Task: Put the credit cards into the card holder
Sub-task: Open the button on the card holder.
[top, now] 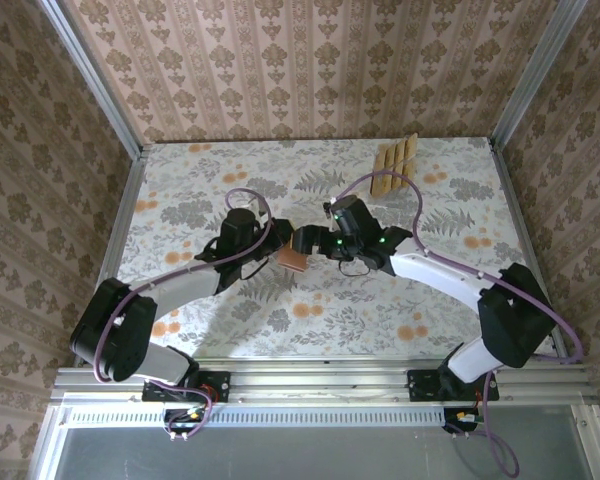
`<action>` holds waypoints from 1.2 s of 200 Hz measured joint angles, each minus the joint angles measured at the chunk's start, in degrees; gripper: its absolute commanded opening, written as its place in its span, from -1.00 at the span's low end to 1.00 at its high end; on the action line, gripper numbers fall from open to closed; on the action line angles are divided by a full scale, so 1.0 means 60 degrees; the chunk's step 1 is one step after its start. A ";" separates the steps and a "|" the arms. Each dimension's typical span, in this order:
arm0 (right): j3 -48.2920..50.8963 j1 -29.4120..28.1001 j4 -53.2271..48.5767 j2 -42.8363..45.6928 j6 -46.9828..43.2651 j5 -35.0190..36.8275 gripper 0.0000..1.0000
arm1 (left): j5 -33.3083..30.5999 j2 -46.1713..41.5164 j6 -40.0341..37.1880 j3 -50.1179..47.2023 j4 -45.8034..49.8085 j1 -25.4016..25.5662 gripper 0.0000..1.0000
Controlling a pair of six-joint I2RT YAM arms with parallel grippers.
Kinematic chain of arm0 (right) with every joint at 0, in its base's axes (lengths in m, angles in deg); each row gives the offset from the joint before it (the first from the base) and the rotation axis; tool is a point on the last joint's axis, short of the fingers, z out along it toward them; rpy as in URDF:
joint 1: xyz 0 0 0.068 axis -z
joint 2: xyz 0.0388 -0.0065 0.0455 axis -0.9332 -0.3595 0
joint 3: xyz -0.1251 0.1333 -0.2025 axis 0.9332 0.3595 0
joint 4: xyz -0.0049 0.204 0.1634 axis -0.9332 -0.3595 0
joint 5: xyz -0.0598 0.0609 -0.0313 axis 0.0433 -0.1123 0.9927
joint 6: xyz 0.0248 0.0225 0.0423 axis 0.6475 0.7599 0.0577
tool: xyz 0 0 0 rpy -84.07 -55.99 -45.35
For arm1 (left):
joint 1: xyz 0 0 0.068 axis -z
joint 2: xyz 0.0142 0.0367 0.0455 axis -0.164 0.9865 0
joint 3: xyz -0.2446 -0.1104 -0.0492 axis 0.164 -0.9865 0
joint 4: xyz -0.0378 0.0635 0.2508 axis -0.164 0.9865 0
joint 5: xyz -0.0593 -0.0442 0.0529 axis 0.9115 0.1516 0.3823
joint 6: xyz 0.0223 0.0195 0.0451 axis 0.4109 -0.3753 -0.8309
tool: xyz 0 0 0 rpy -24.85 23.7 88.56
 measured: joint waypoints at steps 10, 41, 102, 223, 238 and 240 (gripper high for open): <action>-0.0047 -0.0029 -0.0015 -0.0160 -0.0015 0.0058 0.80 | -0.0102 0.0000 0.0131 -0.0004 -0.0033 0.0007 -1.00; -0.0208 -0.0095 0.0018 -0.0546 -0.0015 0.0175 0.80 | -0.0317 0.0000 0.0565 -0.0018 -0.0335 0.0007 -1.00; -0.0368 -0.0124 0.0113 -0.0962 -0.0007 0.0685 0.57 | -0.0659 0.0000 0.0703 -0.0025 -0.0240 0.0040 -1.00; 0.2463 0.1129 -0.0317 0.1588 0.0532 0.0951 0.36 | -0.0750 -0.0342 -0.0280 -0.0007 0.0488 0.0142 -1.00; 0.2346 0.1162 -0.0018 0.1694 0.0565 0.0430 0.30 | -0.0725 -0.0339 -0.0379 -0.0007 0.0557 0.0142 -1.00; 0.2320 0.1169 0.0040 0.1687 0.0579 0.0335 0.30 | -0.0721 -0.0342 -0.0382 -0.0007 0.0561 0.0142 -1.00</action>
